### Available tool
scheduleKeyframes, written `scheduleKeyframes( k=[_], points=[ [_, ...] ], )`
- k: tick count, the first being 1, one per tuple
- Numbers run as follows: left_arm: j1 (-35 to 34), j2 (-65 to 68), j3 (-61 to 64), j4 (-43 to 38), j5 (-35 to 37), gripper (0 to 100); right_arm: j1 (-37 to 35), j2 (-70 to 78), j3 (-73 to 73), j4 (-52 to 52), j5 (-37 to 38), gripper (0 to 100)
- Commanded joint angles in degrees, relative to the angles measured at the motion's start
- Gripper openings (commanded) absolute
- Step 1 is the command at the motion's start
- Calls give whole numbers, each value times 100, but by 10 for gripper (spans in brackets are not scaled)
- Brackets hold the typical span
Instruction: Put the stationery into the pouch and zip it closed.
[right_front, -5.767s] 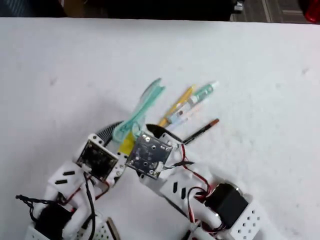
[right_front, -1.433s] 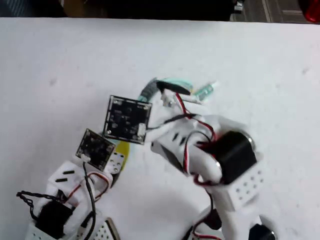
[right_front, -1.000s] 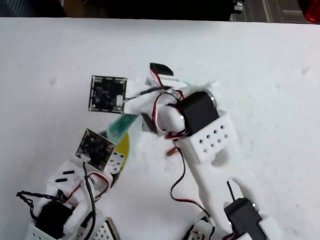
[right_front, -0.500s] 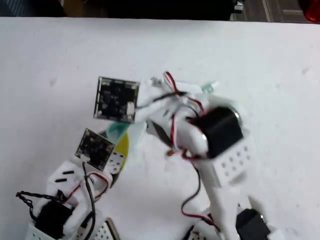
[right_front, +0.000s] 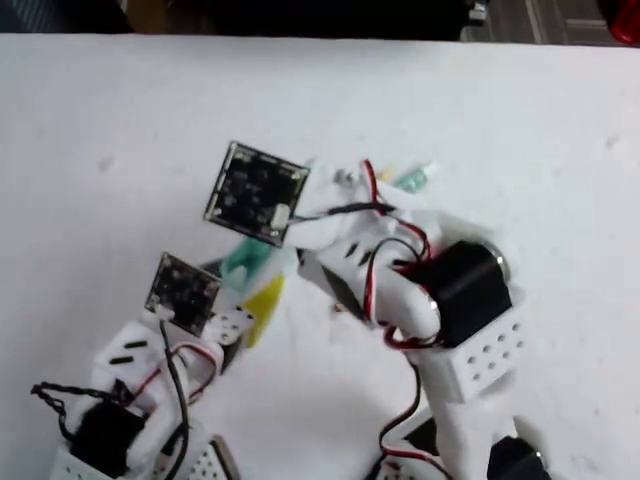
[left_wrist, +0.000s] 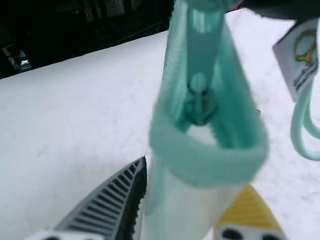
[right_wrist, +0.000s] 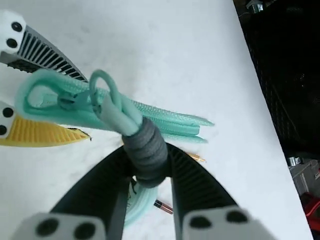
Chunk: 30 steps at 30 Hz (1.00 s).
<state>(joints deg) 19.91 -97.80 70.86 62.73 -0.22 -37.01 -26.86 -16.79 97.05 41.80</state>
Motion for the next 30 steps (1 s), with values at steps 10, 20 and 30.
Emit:
scheduleKeyframes(
  k=[10, 20, 30],
  points=[
    [-31, 48, -422, -264, 26, 16, 92, -163, -62, -92, -624, 17],
    [4, 48, -387, -255, 18, 41, 277, -110, 404, -884, -633, 17],
    [4, -549, -422, -44, 18, 23, 1727, -110, 1257, -1956, -615, 18]
  ],
)
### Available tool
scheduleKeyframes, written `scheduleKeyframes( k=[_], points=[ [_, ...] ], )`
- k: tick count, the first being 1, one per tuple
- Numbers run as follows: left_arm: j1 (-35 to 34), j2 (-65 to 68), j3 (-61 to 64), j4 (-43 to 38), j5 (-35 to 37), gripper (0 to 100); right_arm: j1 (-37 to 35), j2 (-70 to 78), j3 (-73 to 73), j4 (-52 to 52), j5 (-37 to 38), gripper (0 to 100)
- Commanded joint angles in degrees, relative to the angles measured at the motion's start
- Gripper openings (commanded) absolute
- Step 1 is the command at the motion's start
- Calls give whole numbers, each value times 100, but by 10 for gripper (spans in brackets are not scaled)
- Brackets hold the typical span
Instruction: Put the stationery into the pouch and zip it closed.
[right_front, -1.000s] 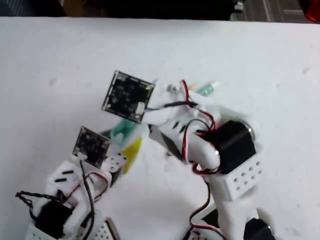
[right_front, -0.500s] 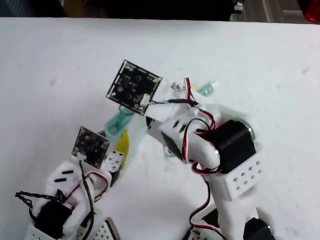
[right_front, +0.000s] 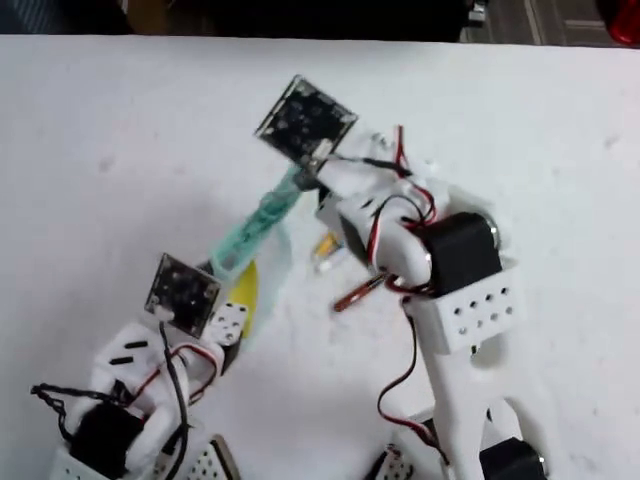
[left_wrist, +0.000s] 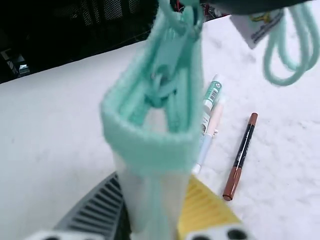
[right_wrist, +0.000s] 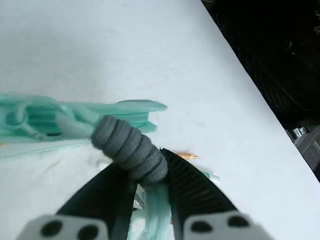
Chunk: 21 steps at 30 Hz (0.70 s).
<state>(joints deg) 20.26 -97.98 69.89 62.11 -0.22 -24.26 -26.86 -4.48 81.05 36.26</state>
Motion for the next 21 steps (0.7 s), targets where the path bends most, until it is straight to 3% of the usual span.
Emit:
scheduleKeyframes(
  k=[1, 10, 21],
  points=[
    [-22, -681, -299, 70, 18, 23, 523, -110, 62, -426, -62, 18],
    [-22, -708, -281, 123, 9, 23, 716, -110, 563, -1130, -88, 18],
    [-22, -708, -273, 123, 9, 23, 1481, -84, 993, -2026, -343, 17]
  ],
)
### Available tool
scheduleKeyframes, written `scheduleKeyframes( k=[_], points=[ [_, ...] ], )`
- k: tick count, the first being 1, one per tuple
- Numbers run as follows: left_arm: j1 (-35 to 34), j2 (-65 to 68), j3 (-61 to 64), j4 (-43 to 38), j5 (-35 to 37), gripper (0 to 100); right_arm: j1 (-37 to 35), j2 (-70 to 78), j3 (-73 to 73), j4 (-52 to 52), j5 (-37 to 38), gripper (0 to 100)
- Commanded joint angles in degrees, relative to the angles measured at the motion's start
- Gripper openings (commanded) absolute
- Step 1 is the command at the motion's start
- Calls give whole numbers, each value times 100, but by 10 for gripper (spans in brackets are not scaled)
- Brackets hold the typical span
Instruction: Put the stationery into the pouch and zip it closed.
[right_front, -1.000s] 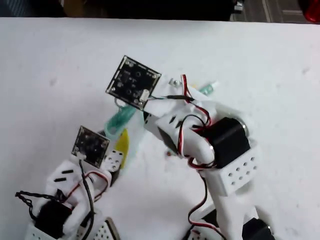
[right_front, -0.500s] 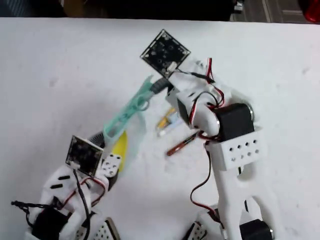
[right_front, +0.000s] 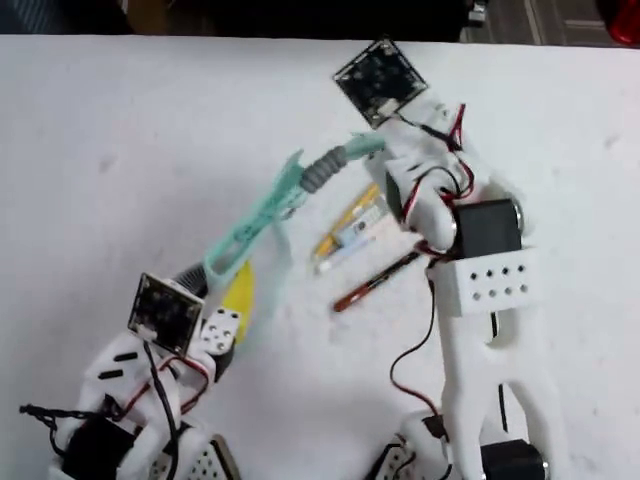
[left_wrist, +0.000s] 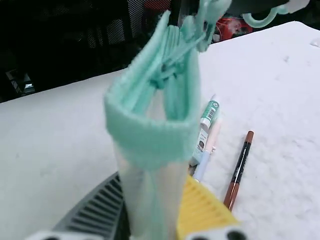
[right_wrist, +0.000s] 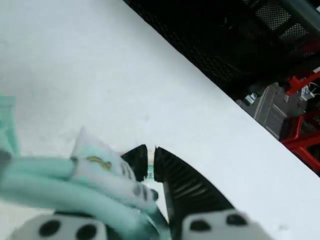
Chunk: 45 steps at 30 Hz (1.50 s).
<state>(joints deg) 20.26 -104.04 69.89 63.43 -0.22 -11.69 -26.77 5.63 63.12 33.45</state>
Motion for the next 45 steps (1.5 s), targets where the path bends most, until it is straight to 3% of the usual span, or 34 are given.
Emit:
scheduleKeyframes(
  k=[1, 18, 23, 25, 28, 31, 36, 40, 45],
  points=[
    [-22, -101, -273, -9, 9, 23, 268, -31, -26, -242, -70, 17],
    [-57, -101, -264, 79, 9, 23, 998, 1525, -527, -259, -993, 17],
    [-66, -101, -264, 79, 9, 23, 1024, 1341, -519, 840, -712, 29],
    [-57, -101, -264, 79, 9, 23, 1051, 1165, -501, 1367, -334, 91],
    [-31, -101, -255, 79, 9, 23, 1007, 787, -492, 2018, -369, 239],
    [-31, -101, -237, 79, 9, 23, 374, 171, -492, 2589, -422, 306],
    [-31, -101, -149, 70, 9, 23, -1473, -1314, -378, 2941, -431, 254],
    [-31, -101, -149, 70, 9, 23, -2659, -2308, 615, 2299, -440, 253],
    [-22, -101, -149, 70, 9, 23, -3099, -2703, 1996, 1112, -607, 252]
  ],
)
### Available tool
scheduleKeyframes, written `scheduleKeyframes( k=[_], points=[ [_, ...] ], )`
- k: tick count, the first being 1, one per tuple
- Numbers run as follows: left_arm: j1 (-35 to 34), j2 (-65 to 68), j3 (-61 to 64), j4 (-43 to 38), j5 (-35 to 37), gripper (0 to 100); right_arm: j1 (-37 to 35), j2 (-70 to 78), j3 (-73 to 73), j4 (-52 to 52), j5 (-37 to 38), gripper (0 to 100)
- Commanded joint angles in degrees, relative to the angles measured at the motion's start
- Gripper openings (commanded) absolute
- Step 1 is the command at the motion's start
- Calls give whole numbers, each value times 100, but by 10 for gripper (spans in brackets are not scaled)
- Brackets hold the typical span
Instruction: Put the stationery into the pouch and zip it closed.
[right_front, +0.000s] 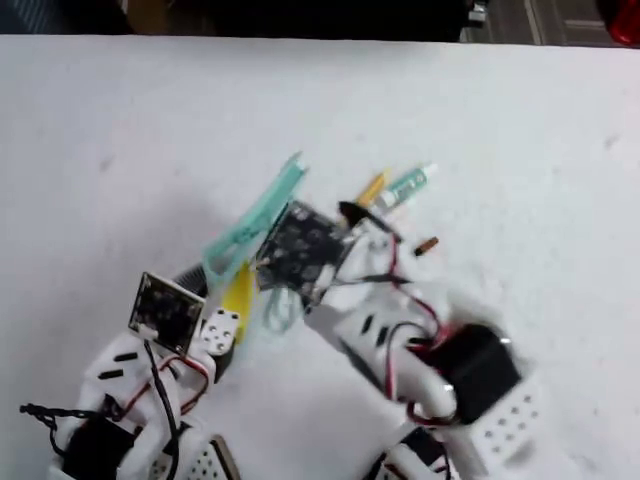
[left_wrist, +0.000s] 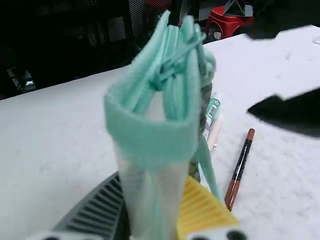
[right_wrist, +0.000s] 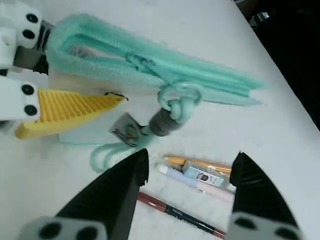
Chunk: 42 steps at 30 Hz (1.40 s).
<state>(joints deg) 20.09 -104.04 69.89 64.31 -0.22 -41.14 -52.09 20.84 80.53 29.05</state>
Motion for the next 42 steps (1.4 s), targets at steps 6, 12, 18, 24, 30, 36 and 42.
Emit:
scheduleKeyframes(
  k=[6, 12, 18, 24, 30, 36, 42],
  points=[
    [-4, -101, -141, -18, 9, 23, -171, -163, 879, -1666, -229, 251],
    [-4, -101, -141, -18, 9, 23, -233, 409, 853, -2132, -229, 251],
    [-4, -101, -141, -18, 9, 24, -620, 875, 659, -2229, -193, 204],
    [-4, -101, -149, -53, 9, 30, -321, 435, 404, -2211, -70, 29],
    [-48, -101, -141, 9, 53, 209, 22, -4, 422, -2185, -70, 17],
    [-31, -101, -141, 105, 132, 218, 22, -40, 378, -2000, -62, 17],
    [-40, -101, -185, 105, 123, 218, 22, -57, 229, -1789, -62, 17]
  ],
)
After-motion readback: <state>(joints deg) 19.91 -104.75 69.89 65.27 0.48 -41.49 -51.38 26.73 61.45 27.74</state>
